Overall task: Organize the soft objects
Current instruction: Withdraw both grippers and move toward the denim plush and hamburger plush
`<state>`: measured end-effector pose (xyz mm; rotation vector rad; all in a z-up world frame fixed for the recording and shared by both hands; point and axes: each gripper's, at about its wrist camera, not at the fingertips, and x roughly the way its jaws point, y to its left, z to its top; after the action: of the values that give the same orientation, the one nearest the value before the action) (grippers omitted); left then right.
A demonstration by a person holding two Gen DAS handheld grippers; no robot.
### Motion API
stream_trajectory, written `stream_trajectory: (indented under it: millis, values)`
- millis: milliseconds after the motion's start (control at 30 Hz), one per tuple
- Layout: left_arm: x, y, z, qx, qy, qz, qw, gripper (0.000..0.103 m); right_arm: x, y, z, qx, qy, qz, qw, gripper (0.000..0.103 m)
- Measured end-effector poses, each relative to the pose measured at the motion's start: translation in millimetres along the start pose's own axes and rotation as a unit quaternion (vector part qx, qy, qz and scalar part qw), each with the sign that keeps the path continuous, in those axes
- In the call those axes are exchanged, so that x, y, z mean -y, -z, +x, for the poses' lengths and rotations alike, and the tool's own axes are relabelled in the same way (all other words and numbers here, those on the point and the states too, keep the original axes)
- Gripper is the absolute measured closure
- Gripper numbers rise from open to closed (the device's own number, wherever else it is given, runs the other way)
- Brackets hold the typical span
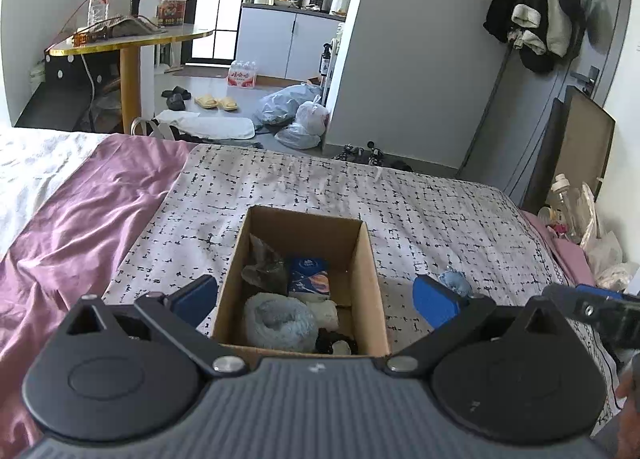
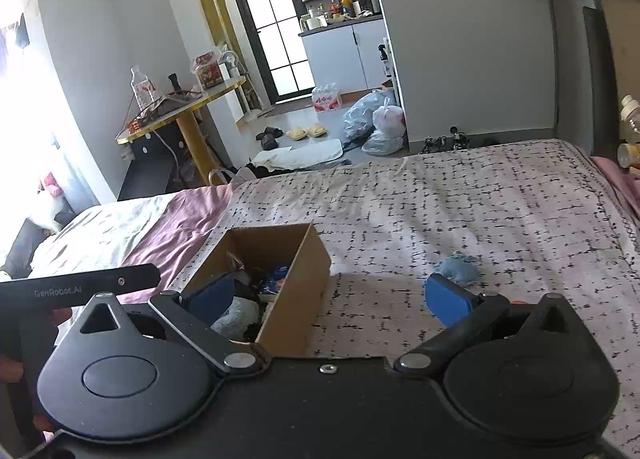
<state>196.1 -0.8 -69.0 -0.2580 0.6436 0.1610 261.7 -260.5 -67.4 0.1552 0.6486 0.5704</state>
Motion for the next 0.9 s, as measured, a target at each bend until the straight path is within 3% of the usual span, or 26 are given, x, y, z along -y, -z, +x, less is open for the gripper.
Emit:
stream_trajectory:
  millis: [900]
  values:
    - [57,19,4,-0.032,0.014,0.05,0.9981,0.0,74,20,-35,0.007,0.018,0.046,0.999,0.0]
